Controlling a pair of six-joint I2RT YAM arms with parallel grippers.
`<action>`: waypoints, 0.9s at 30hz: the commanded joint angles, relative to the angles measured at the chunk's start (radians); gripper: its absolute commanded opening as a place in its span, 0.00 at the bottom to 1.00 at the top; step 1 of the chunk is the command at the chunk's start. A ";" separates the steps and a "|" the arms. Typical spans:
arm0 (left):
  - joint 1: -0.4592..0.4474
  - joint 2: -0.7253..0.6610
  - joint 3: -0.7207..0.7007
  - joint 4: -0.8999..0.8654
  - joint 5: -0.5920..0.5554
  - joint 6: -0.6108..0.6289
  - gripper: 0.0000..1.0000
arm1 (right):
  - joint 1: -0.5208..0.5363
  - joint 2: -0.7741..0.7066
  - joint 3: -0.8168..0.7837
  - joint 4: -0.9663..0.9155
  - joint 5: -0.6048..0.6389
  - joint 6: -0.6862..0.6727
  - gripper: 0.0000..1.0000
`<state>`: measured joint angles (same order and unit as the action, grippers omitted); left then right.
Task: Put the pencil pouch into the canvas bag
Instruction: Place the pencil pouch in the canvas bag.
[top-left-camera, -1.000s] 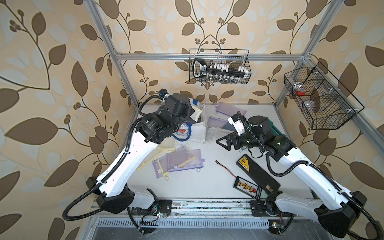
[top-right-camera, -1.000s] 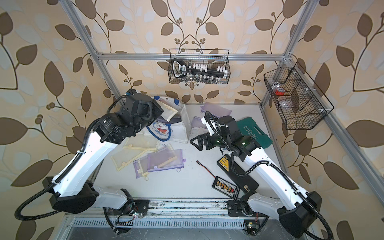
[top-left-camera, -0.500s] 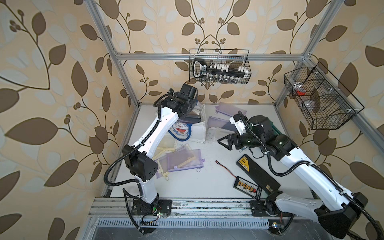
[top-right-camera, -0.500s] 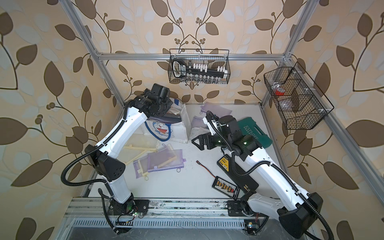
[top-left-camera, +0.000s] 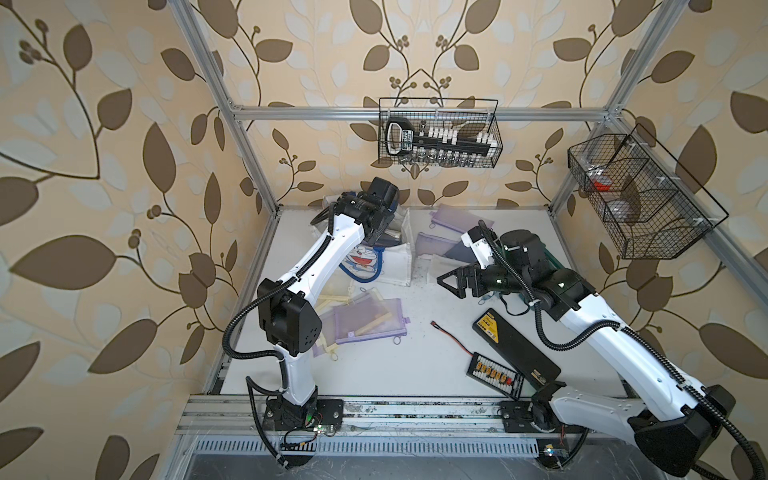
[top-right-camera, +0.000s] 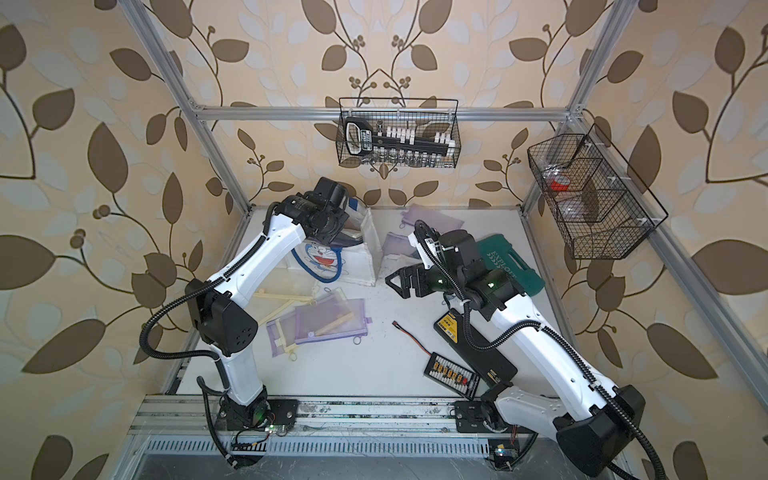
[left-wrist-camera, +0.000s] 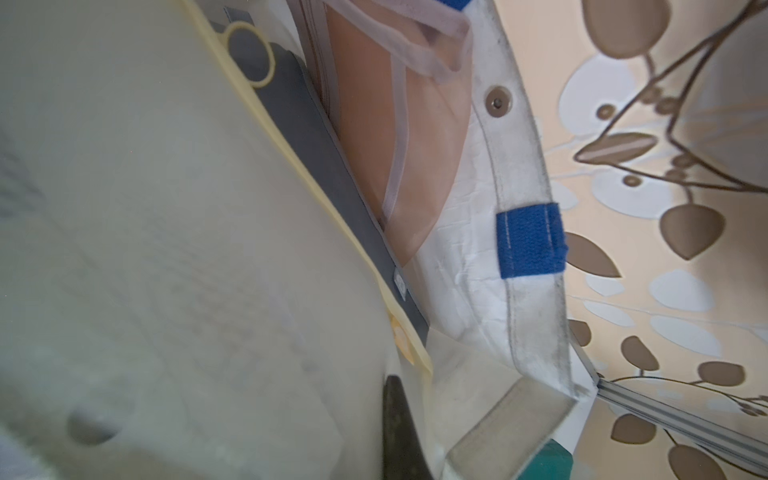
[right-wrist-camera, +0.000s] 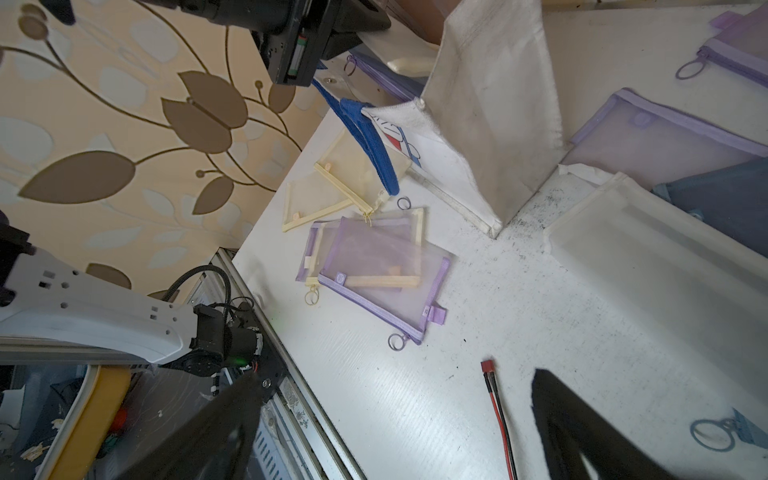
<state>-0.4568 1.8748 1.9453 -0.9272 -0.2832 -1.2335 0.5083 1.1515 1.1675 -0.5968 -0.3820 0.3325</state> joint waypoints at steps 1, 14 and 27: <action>0.015 0.048 0.032 -0.004 0.001 0.025 0.00 | -0.007 0.004 0.019 -0.012 -0.011 -0.018 0.99; 0.018 0.045 0.027 -0.005 0.012 0.128 0.28 | -0.027 0.004 0.012 -0.014 -0.016 -0.027 0.99; 0.014 -0.315 -0.182 -0.085 0.045 0.328 0.67 | -0.029 0.034 -0.035 0.027 -0.046 -0.025 0.99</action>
<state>-0.4442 1.6772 1.8072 -0.9455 -0.2417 -0.9710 0.4820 1.1687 1.1568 -0.5858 -0.4000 0.3164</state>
